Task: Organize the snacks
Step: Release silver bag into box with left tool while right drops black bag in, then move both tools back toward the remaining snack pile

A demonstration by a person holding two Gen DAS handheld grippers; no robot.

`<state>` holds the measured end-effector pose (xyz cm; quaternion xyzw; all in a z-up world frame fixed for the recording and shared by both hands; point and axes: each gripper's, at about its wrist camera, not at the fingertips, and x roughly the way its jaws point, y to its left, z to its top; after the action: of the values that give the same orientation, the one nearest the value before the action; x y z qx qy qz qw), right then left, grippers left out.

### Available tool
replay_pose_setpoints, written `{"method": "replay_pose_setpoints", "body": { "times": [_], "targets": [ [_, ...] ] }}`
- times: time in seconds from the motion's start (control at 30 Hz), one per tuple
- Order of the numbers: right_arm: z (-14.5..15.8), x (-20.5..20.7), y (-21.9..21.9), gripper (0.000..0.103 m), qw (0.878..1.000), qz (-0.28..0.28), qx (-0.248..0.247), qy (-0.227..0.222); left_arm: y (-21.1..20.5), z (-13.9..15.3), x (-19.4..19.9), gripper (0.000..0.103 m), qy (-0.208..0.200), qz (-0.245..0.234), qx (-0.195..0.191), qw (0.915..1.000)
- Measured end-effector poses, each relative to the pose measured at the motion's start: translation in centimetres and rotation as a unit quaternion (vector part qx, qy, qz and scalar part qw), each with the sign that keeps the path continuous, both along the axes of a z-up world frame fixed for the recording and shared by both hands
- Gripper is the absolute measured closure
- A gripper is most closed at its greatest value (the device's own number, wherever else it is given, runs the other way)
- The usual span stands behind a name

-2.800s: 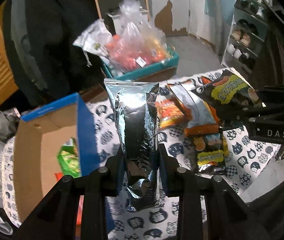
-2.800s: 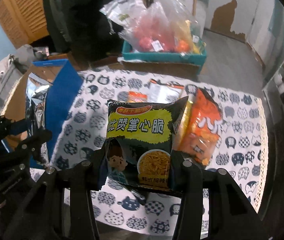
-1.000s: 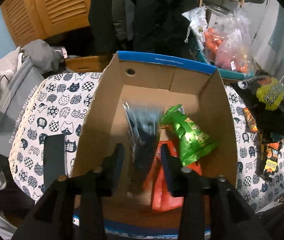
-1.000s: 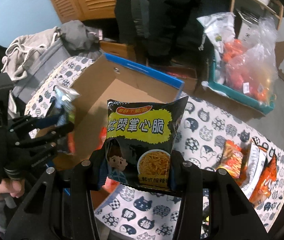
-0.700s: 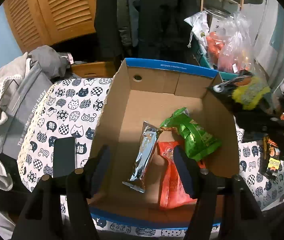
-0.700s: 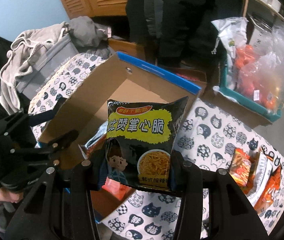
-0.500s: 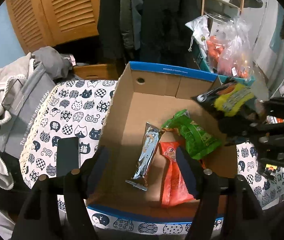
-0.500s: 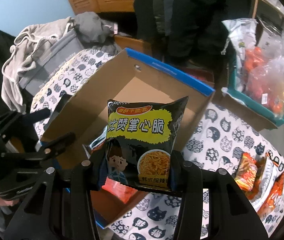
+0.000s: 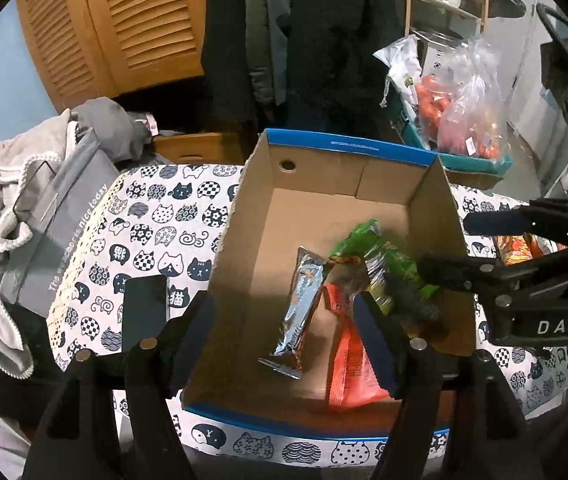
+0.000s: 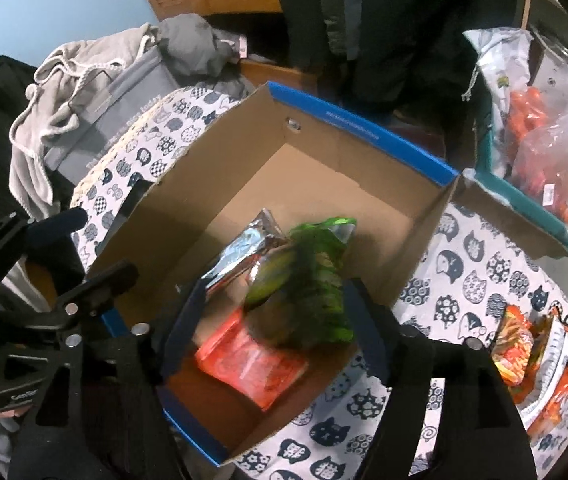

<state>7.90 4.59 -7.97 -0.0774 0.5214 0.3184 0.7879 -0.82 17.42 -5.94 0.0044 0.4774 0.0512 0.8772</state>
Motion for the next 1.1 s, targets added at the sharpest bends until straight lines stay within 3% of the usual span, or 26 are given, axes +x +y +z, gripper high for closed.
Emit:
{"method": "replay_pose_setpoints", "body": {
  "times": [0.3, 1.1],
  "targets": [
    [1.3, -0.3, -3.3, 0.023, 0.999, -0.035, -0.01, -0.027, -2.9, 0.4, 0.5, 0.028, -0.002, -0.024, 0.008, 0.9997],
    [2.1, -1.6, -17.2, 0.022, 0.988, -0.137, -0.038, -0.056, -12.4, 1.0, 2.2, 0.023, 0.007, -0.097, 0.009, 0.9953]
  ]
}}
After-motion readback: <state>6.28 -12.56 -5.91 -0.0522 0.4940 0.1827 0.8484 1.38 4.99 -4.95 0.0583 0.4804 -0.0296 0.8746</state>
